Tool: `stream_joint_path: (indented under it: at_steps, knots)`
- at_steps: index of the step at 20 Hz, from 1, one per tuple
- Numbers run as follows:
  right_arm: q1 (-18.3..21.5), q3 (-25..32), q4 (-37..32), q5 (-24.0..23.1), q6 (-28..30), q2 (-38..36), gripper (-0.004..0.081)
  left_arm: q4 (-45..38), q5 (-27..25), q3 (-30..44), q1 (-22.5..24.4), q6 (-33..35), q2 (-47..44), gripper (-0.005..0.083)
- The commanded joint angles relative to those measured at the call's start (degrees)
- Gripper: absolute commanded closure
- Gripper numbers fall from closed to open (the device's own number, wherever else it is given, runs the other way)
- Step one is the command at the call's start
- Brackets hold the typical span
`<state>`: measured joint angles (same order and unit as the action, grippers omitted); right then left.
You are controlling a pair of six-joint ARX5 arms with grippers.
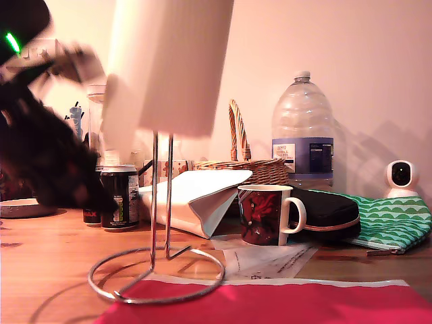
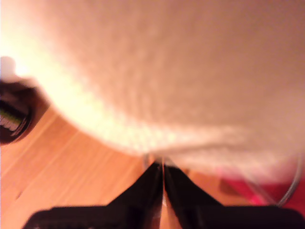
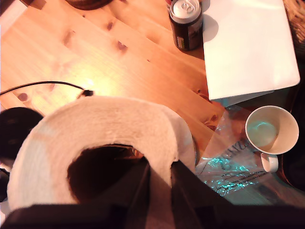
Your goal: Insert the paper towel roll into the metallic stand.
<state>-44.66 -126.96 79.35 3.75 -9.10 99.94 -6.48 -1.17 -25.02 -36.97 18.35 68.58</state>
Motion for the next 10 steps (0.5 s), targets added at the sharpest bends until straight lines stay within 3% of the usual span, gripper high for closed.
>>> stream_joint_path:
  at_steps: [1, 5, 10]
  knots:
    - [0.2, 0.2, -0.6, -0.7, 0.2, 0.0, 0.0782, 1.2, -1.8, 1.0, 0.1, -1.8, -1.9, 0.0794]
    - [0.7, 0.2, -0.6, -1.2, 0.5, 0.5, 0.0782, 3.7, -7.9, 1.0, 0.1, -6.8, -8.7, 0.0794]
    - [0.6, 0.2, -0.6, -1.2, 1.1, 2.3, 0.0782, 5.0, -8.3, 1.0, 0.1, -11.0, -18.1, 0.0794]
